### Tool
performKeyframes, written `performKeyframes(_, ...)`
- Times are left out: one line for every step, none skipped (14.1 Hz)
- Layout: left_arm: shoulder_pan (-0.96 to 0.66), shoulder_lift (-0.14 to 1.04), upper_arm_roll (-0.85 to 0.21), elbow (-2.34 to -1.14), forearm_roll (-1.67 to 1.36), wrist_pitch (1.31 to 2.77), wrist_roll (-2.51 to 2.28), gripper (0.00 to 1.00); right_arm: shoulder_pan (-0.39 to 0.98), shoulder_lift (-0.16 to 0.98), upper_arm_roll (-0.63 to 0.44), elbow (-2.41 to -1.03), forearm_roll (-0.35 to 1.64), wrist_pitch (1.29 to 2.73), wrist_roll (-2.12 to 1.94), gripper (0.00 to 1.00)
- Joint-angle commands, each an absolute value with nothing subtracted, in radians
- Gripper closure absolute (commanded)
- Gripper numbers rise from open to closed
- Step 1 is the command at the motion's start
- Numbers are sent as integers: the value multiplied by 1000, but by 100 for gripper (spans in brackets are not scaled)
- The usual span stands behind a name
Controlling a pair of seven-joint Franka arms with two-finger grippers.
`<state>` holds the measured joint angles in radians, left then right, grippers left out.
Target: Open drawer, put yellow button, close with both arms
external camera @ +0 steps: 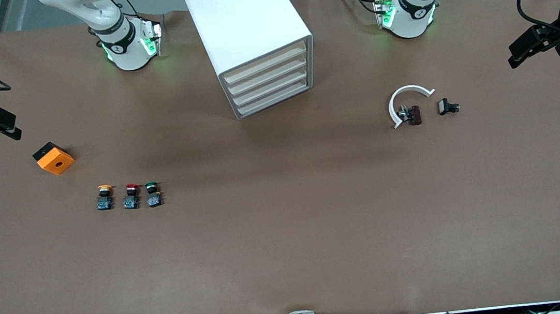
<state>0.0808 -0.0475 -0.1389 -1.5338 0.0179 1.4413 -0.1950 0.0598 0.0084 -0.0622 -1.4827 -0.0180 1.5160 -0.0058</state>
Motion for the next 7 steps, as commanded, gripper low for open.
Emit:
performKeyframes(89, -43, -143, -1512, 17, 1425, -187, 0, 51, 20, -57, -1454, -29, 1502, -9, 0)
performKeyframes(87, -40, -141, -1509, 21, 1425, -187, 0, 51, 20, -57, -1454, -31, 1502, -9, 0)
performKeyframes(89, -37, -141, -1509, 21, 1427, -187, 0, 51, 20, -57, -1454, -29, 1502, -9, 0)
performKeyframes(87, -35, -141, -1509, 21, 1427, -189, 0, 51, 20, -57, -1454, -29, 1502, -9, 0)
performKeyframes(84, -23, -141, -1509, 21, 1428, -192, 0, 51, 20, -57, -1454, -31, 1503, -9, 0)
performKeyframes(84, 0, -141, -1509, 20, 1428, -190, 0, 49, 20, -57, -1454, -31, 1503, -9, 0)
performKeyframes(81, 29, -144, -1514, 5, 1436, -181, 0, 51, 20, -57, -1454, -31, 1502, -9, 0)
